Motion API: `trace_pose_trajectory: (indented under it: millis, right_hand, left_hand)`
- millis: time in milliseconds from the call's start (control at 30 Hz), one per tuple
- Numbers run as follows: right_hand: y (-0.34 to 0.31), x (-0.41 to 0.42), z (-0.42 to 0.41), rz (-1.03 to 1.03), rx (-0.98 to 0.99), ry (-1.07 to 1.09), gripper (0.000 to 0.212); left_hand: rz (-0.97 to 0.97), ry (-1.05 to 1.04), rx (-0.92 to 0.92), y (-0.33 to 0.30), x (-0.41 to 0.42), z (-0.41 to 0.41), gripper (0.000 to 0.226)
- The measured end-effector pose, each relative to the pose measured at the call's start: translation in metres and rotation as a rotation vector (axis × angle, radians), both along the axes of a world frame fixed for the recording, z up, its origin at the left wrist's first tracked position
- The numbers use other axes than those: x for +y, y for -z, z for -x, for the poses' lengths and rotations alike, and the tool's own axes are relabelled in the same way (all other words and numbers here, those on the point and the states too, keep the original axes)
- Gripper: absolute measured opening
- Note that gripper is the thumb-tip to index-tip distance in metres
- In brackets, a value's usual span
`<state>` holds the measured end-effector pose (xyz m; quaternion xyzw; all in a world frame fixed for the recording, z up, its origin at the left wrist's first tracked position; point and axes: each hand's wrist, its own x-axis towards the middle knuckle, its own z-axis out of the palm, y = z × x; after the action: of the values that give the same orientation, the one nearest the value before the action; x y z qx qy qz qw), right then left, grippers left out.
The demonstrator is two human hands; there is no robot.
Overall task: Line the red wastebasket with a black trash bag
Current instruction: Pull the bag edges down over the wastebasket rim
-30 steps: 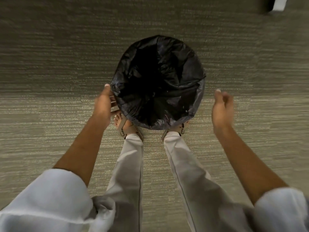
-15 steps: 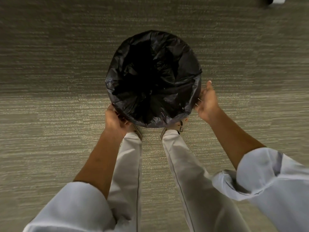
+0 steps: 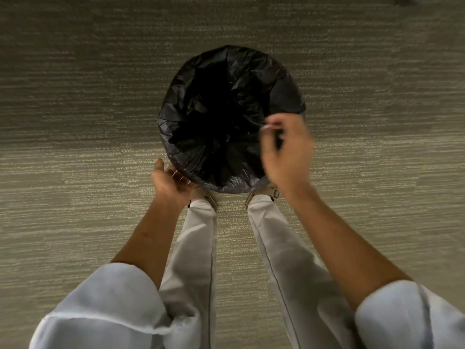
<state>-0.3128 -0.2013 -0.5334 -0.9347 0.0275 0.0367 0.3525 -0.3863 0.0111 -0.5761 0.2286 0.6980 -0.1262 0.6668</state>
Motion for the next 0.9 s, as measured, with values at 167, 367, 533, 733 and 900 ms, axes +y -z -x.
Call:
trace_pose_trajectory:
  millis: [167,367,533,733,900]
  right_hand:
    - [0.037,0.057,0.024,0.422,0.923,-0.732,0.081]
    - [-0.038,0.006,-0.007,0.124,0.199,-0.183,0.051]
    - [-0.063,-0.088,-0.024,0.04,0.056,0.185,0.036]
    - [-0.001,-0.103,-0.018,-0.487,0.801,0.622,0.048]
    - [0.017,-0.065,-0.017,-0.768,0.948,0.667,0.067]
  left_hand:
    - [0.031,-0.003,-0.036,-0.002,0.001,-0.007,0.06]
    - [0.076,0.037,-0.044,-0.008,0.008,-0.009,0.058]
    - [0.001,0.085,0.059,-0.009,0.013,-0.009,0.058]
    - [-0.182,0.288,-0.088,-0.015,0.014,-0.024,0.049]
    - [-0.195,0.353,-0.117,-0.012,0.021,-0.043,0.049]
